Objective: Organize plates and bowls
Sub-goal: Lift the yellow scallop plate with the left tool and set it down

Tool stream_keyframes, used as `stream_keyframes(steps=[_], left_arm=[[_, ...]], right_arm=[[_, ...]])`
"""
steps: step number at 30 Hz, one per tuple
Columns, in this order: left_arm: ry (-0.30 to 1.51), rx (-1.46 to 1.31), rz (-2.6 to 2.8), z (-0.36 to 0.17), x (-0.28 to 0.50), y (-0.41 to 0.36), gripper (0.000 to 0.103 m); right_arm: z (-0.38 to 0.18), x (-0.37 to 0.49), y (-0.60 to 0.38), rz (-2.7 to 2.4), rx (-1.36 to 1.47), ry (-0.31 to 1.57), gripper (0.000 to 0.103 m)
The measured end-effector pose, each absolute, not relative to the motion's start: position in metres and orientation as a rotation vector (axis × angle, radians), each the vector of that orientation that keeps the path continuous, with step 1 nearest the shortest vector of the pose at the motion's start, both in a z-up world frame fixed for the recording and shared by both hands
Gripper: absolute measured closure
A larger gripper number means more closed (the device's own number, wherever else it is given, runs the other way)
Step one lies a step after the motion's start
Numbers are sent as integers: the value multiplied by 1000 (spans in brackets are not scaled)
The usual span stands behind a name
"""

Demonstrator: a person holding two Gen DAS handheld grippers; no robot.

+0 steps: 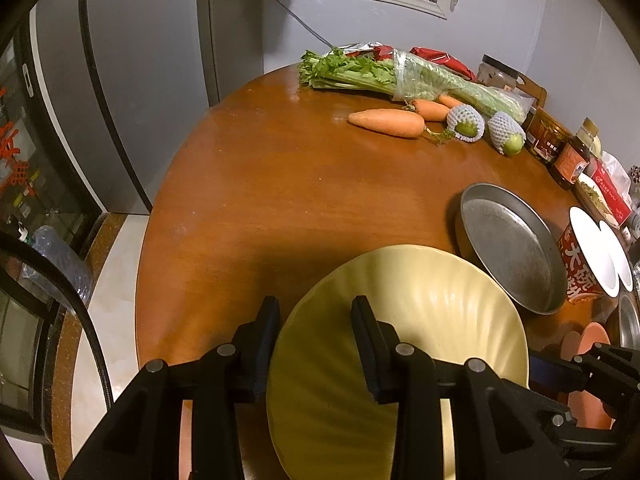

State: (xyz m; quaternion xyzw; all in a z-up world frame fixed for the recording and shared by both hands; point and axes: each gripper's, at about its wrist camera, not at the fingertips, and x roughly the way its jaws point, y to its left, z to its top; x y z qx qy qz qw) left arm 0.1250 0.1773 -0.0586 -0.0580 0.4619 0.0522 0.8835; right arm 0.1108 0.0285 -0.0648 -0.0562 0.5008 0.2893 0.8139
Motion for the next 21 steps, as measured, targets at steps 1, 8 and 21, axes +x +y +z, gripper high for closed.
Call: stream_keyframes(steps=[1,8,21], left_arm=[[960,-120,108,-58,125,178,65],[946,-105,120,-55,124,177,56],[893,-72,142,-34,108,172,52]], right_arm=[[-65,111,28,618,-120,1068,73],[-64,108,30,615,-129,1059,71],[-50,103,22,585,-107,1011,66]])
